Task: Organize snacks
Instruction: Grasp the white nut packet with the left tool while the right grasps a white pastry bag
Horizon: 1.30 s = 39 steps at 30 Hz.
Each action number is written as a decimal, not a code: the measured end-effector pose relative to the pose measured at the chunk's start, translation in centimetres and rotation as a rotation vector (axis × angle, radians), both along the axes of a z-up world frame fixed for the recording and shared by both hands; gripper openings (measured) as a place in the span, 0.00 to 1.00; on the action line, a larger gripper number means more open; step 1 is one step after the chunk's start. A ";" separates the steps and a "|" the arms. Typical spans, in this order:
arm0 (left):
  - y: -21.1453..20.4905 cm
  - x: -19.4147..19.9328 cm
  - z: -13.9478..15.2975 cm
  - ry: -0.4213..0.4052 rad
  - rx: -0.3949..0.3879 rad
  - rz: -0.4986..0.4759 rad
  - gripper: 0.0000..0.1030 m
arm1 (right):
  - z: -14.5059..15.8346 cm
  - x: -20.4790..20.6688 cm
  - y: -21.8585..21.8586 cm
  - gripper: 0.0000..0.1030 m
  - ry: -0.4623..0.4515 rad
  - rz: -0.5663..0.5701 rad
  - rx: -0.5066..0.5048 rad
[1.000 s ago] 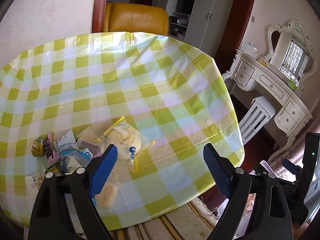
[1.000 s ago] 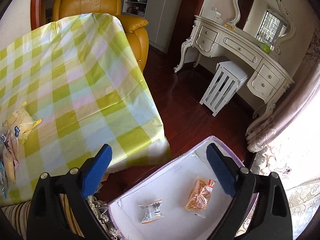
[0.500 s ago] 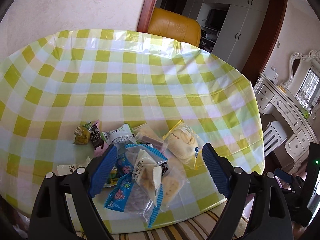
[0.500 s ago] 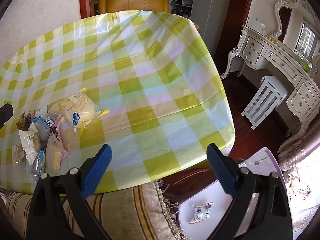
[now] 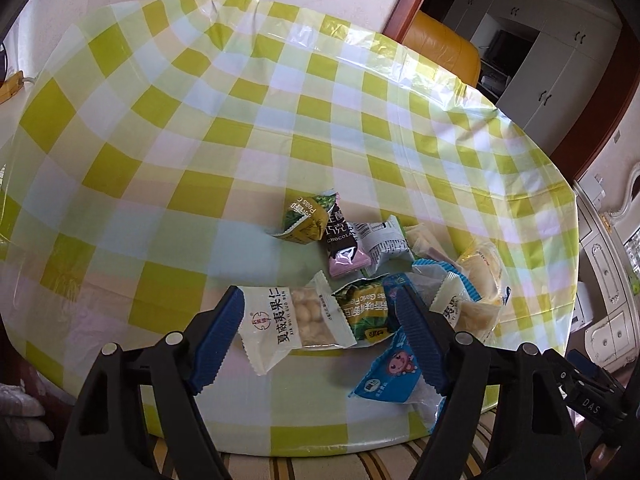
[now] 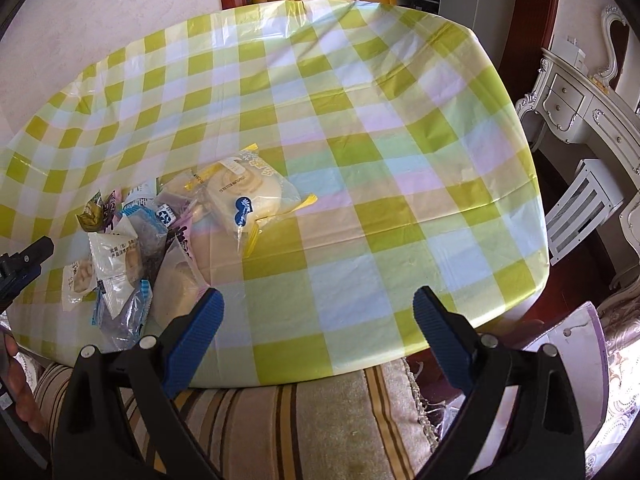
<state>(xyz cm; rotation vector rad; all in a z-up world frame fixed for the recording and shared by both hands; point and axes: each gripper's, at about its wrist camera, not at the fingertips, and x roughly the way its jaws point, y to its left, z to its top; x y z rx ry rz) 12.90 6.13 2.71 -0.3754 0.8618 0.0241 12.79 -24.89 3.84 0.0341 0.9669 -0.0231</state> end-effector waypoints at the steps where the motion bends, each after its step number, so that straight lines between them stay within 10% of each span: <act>1: 0.3 0.0 -0.2 0.007 -0.004 0.005 0.73 | 0.1 0.0 0.5 0.93 -0.001 0.013 0.005; 14: 1.4 -0.3 -2.2 0.096 0.027 -0.033 0.73 | 0.6 0.9 9.3 0.93 -0.046 0.250 -0.010; 31: -1.7 2.1 -4.4 0.193 0.437 -0.307 0.86 | -2.0 4.3 12.8 0.93 0.012 0.306 -0.036; 39: -2.9 2.9 -4.6 0.143 0.511 -0.405 0.86 | -2.4 4.9 12.9 0.80 0.024 0.314 -0.025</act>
